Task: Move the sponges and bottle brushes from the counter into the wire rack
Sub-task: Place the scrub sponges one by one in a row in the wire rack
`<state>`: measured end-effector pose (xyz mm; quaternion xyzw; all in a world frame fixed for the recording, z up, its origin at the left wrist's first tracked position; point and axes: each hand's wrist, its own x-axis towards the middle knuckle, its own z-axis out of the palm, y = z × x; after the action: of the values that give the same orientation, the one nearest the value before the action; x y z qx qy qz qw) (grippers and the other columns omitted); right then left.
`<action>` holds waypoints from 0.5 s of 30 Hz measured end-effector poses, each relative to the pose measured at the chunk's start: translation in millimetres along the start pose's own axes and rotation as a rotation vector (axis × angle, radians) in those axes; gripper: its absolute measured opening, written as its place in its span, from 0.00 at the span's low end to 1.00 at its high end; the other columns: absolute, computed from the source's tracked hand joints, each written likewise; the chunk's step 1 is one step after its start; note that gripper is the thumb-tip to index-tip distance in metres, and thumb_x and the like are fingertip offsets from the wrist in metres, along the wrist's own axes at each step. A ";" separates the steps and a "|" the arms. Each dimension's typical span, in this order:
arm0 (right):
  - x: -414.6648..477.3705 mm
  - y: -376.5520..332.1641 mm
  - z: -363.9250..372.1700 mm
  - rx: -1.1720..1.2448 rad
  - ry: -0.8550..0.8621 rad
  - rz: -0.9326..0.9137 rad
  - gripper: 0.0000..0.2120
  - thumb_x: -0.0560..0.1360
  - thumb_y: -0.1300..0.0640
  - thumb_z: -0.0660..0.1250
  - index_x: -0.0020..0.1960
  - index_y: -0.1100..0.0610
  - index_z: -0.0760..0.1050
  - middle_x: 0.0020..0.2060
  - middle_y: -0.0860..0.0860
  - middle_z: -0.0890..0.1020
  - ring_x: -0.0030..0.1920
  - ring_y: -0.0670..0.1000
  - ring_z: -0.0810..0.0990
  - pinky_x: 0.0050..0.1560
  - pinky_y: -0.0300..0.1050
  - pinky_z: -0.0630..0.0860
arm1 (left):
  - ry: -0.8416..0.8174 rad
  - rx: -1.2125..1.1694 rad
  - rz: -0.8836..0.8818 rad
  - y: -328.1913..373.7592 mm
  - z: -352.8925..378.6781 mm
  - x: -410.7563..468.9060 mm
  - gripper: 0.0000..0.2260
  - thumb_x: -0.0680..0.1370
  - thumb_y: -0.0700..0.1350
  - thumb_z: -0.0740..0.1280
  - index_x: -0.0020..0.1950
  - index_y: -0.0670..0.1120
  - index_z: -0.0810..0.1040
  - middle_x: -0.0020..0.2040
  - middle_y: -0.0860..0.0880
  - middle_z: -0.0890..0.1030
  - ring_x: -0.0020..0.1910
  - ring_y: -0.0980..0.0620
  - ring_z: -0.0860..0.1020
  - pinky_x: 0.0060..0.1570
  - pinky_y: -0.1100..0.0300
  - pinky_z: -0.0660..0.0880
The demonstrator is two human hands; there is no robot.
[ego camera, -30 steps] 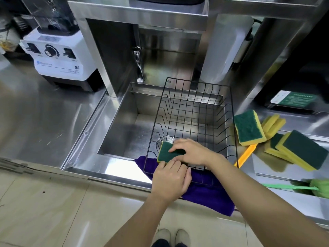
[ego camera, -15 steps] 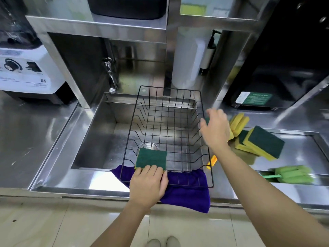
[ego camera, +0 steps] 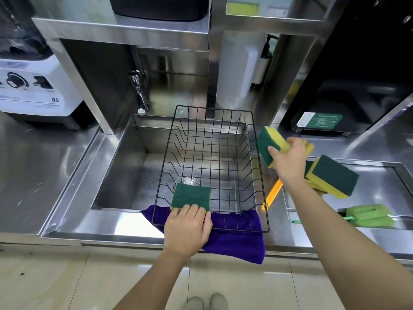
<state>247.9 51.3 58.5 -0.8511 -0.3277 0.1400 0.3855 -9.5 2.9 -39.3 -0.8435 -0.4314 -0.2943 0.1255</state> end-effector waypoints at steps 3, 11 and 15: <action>-0.8 -18.3 -0.4 0.081 0.128 -0.091 0.22 0.72 0.54 0.69 0.62 0.61 0.67 0.60 0.57 0.73 0.60 0.56 0.71 0.61 0.49 0.69 | -0.005 -0.005 -0.005 0.1 0.1 -0.6 0.16 0.78 0.47 0.59 0.31 0.46 0.71 0.29 0.50 0.71 0.29 0.49 0.70 0.31 0.56 0.65; -14.9 -53.3 31.4 0.346 -0.262 -0.129 0.15 0.74 0.58 0.68 0.60 0.58 0.74 0.54 0.52 0.78 0.55 0.52 0.77 0.56 0.50 0.78 | -0.006 -0.013 -0.013 0.4 1.0 -2.0 0.15 0.78 0.47 0.59 0.32 0.46 0.74 0.30 0.50 0.73 0.29 0.49 0.71 0.31 0.56 0.68; -30.2 -44.0 70.5 0.427 -0.538 0.127 0.16 0.74 0.63 0.67 0.62 0.62 0.74 0.55 0.56 0.79 0.57 0.58 0.79 0.58 0.56 0.78 | -0.016 -0.016 -0.005 0.9 -0.2 -1.4 0.15 0.78 0.47 0.59 0.33 0.46 0.74 0.30 0.50 0.73 0.29 0.49 0.71 0.32 0.57 0.68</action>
<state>170.9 92.4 44.3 -0.7024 -0.3272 0.4487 0.4452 -9.5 1.4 -40.0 -0.8457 -0.4321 -0.2916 0.1143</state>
